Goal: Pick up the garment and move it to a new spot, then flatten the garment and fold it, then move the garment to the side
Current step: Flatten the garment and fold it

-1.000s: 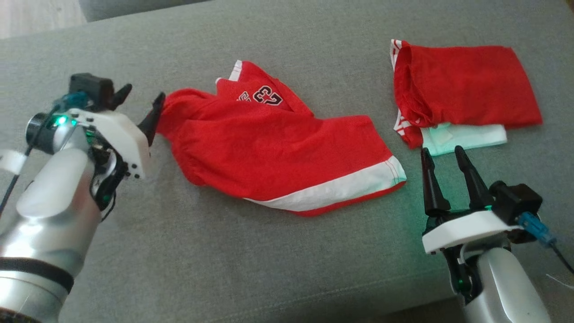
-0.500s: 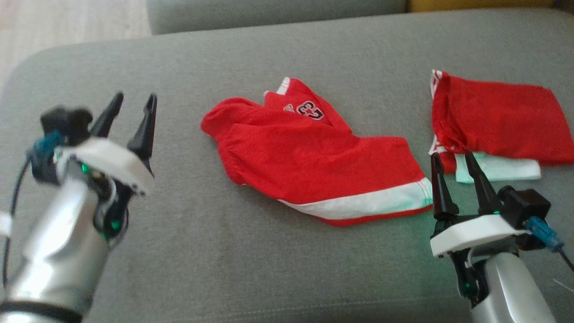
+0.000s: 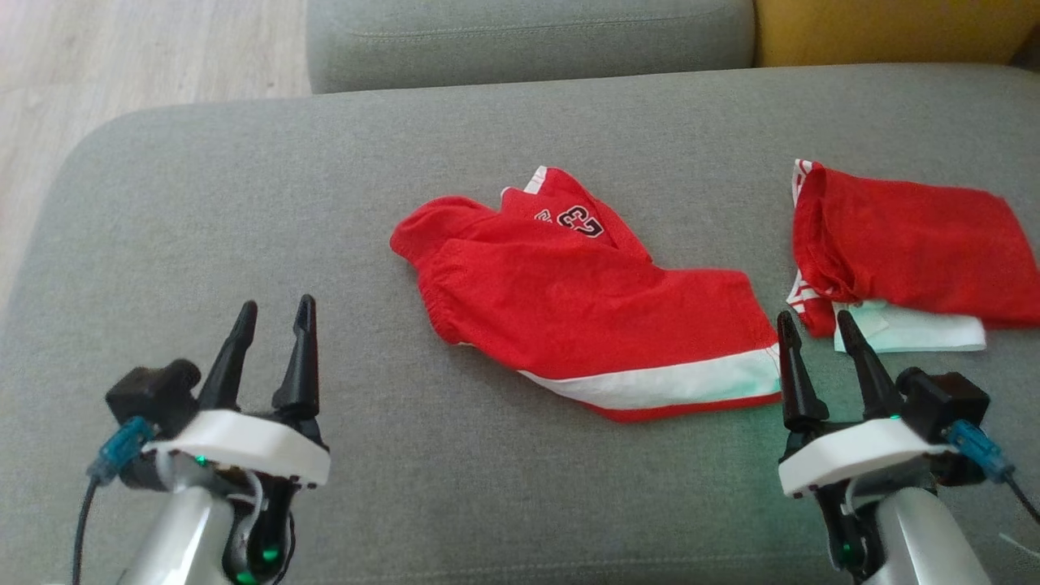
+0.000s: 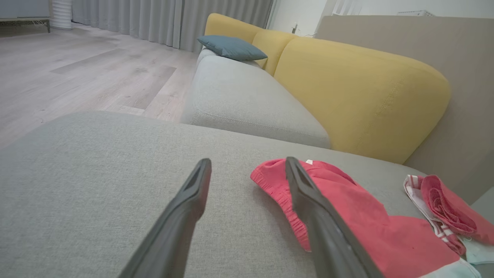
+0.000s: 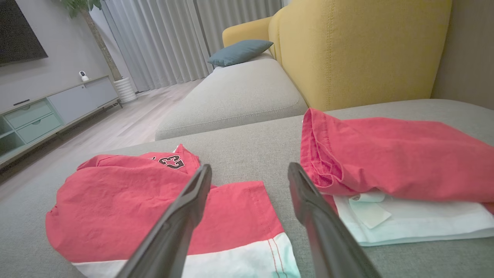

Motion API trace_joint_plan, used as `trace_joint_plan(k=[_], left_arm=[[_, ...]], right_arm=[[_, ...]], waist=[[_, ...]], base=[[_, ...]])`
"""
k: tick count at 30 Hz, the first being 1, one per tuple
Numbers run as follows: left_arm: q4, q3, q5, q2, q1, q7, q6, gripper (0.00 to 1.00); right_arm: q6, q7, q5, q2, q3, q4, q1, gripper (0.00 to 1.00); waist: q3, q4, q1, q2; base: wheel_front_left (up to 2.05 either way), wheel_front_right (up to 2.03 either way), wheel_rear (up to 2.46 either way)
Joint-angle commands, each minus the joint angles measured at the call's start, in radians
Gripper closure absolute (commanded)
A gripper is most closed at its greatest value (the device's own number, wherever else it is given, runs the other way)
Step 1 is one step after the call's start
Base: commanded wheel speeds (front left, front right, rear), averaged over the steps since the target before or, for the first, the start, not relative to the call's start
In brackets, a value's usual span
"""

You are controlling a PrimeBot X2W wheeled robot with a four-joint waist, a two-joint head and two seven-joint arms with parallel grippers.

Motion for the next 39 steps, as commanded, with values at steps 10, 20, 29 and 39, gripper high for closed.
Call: trace_joint_plan(k=[10,20,29,39], left_arm=[[0.030,-0.016,0.093,-0.022,-0.051,0.013,-0.071,0.00],[0.224,-0.171,0.126,-0.054,-0.166,0.096,-0.148,0.00],[0.380,-0.199,0.133,-0.071,-0.256,0.090,-0.156,0.00],[0.477,-0.229,0.101,-0.086,-0.330,0.035,-0.168,0.00]], right_arm=[[-0.001,0.005,-0.004,-0.005,0.025,-0.044,-0.034,0.00],[-0.001,0.010,-0.012,-0.005,0.029,-0.060,-0.054,0.00],[-0.001,0.013,-0.018,-0.005,0.030,-0.078,-0.067,0.00],[-0.001,0.013,-0.021,-0.005,0.031,-0.082,-0.069,0.00]], waist=[[0.024,-0.024,0.0000,-0.0001],[0.080,-0.072,0.0000,-0.0001],[0.119,-0.101,0.0000,-0.0001],[0.136,-0.120,0.0000,-0.0001]], base=[[0.00,0.00,0.00],[0.00,0.00,0.00],[0.00,0.00,0.00],[0.00,0.00,0.00]])
